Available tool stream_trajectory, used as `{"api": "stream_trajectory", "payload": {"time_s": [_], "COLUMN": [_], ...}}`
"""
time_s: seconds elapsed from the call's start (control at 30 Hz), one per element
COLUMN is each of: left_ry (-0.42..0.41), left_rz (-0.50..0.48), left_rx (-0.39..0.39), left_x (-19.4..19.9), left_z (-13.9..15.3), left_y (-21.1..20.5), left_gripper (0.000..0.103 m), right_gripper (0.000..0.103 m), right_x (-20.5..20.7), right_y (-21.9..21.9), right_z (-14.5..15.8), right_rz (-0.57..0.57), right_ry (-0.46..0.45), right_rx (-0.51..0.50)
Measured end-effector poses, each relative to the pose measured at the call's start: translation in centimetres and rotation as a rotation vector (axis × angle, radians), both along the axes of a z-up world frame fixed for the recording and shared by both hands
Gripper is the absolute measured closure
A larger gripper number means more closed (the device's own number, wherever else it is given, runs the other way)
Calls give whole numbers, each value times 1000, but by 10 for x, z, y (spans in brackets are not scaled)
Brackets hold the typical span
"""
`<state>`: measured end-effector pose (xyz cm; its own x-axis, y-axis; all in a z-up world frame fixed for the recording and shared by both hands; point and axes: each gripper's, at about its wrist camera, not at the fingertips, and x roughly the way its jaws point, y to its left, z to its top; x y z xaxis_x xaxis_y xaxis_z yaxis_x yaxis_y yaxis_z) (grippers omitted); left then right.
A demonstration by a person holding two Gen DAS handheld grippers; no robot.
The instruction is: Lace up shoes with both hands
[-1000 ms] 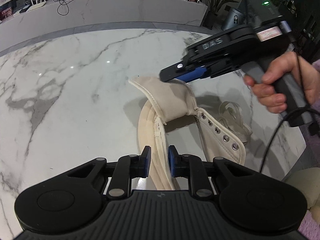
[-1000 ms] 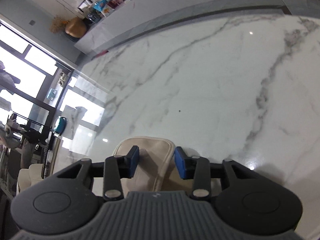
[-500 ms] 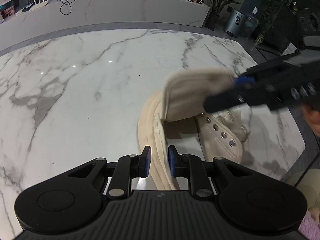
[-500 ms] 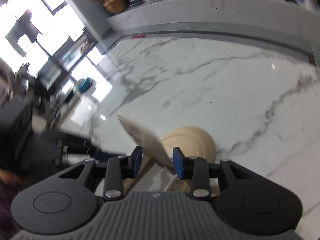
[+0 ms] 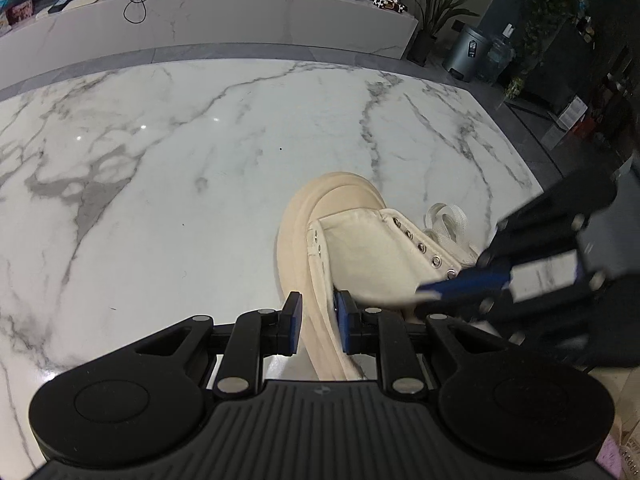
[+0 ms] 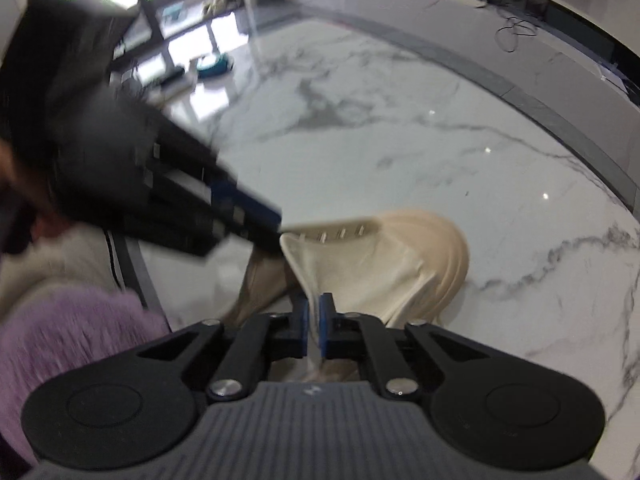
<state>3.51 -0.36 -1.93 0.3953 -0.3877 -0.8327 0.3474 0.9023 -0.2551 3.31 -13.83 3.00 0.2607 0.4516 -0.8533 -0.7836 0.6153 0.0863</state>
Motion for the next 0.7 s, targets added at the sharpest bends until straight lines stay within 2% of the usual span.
{"api": "stream_trajectory", "payload": {"time_s": [0.23, 0.43, 0.53, 0.6, 0.7], "left_ry": [-19, -29, -38, -54, -71], "left_rz": [-10, -21, -23, -30, -46], "left_rx": [-11, -29, -35, -28, -28], "left_x": [4, 7, 11, 13, 18], "left_z": [5, 7, 11, 14, 18], "left_y": [-7, -16, -17, -18, -19], "left_gripper": [87, 87, 85, 84, 84], "right_gripper": [96, 96, 92, 83, 82], "right_x": [-4, 0, -3, -7, -8], "right_y": [7, 5, 1, -7, -28], "right_z": [-31, -42, -34, -21, 7], "right_rz": [12, -13, -16, -25, -74], "right_ry": [7, 26, 14, 2, -27], "right_rx": [-74, -75, -52, -12, 68]}}
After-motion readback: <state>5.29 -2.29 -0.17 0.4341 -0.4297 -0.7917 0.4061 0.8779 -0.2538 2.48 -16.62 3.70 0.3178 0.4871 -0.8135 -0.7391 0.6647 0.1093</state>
